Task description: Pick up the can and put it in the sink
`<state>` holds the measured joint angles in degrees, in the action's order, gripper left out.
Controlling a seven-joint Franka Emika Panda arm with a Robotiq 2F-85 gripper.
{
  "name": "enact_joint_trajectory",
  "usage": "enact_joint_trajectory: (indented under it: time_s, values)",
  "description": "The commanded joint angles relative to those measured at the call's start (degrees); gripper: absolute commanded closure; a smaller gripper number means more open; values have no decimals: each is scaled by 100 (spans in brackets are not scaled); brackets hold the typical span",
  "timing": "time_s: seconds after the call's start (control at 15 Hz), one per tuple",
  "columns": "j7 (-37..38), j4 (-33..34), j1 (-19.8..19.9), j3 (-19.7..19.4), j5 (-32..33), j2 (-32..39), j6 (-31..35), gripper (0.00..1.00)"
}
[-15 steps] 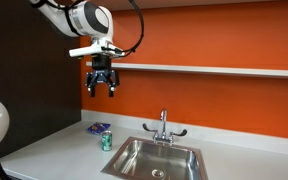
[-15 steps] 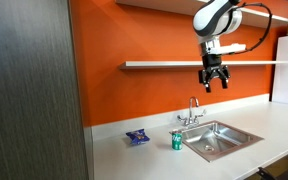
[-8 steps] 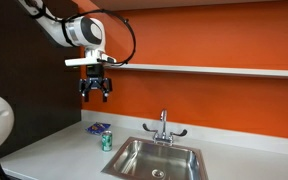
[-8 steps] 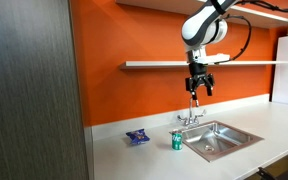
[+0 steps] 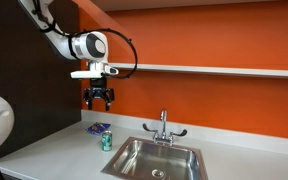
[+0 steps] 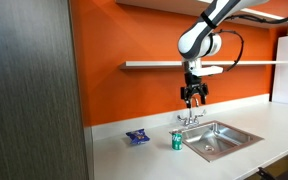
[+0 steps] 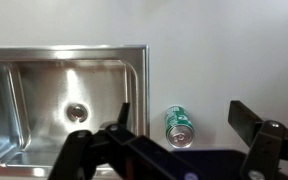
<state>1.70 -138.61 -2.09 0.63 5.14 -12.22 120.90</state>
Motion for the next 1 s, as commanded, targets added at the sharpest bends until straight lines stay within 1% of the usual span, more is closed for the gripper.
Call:
enact_joint_trajectory:
  time_s: [0.0,0.53,0.93]
  values:
    - [-117,27,61,-2,-1,356,399,0]
    - [-174,91,41,12,12,1140,1078,0]
    - [-277,226,30,28,-53,1639,1352,0]
